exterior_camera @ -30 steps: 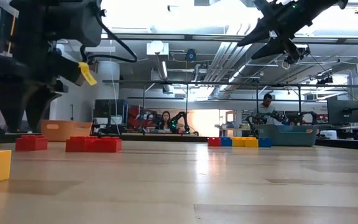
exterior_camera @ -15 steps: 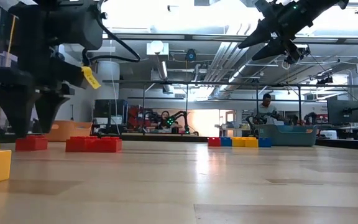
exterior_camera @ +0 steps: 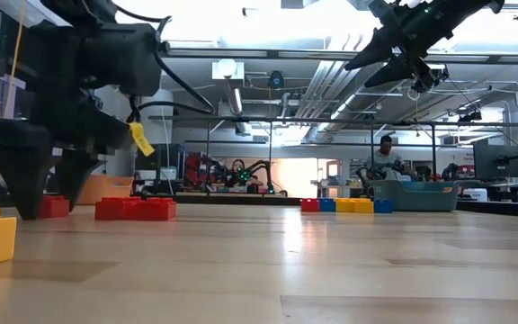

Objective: Sort blocks
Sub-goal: Put the red game piece into the orange bin

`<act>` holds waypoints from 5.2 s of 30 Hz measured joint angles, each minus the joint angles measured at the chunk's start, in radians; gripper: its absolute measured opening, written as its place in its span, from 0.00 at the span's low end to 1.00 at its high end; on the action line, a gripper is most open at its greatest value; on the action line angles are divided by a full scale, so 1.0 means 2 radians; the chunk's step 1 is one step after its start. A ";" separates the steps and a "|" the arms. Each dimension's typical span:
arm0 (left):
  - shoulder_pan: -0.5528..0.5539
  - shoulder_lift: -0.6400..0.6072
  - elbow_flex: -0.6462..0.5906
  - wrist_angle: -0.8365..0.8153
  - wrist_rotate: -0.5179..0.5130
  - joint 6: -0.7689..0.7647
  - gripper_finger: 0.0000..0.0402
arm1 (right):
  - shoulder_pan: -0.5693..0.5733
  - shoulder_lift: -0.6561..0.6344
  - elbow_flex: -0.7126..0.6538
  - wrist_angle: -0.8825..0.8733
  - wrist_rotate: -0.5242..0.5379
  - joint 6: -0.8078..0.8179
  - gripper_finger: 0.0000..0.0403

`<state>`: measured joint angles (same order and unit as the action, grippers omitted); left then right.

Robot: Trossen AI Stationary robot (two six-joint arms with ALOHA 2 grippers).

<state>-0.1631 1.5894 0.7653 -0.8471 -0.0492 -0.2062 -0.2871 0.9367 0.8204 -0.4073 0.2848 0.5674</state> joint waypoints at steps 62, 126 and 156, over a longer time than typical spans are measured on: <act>0.458 -0.098 0.154 -0.043 -0.112 -0.046 0.55 | 0.000 0.000 0.000 0.000 -0.006 0.030 0.39; 0.033 0.075 0.099 0.028 -0.060 -0.567 0.25 | 0.000 0.000 0.000 -0.011 -0.006 0.027 0.39; 0.488 -0.183 0.103 -0.086 -0.294 -0.191 0.38 | 0.000 0.000 0.000 0.003 -0.005 0.045 0.39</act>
<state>0.8138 1.2229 0.9714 -1.0183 -0.6369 -0.5875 -0.2874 0.9367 0.8200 -0.4021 0.2741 0.6582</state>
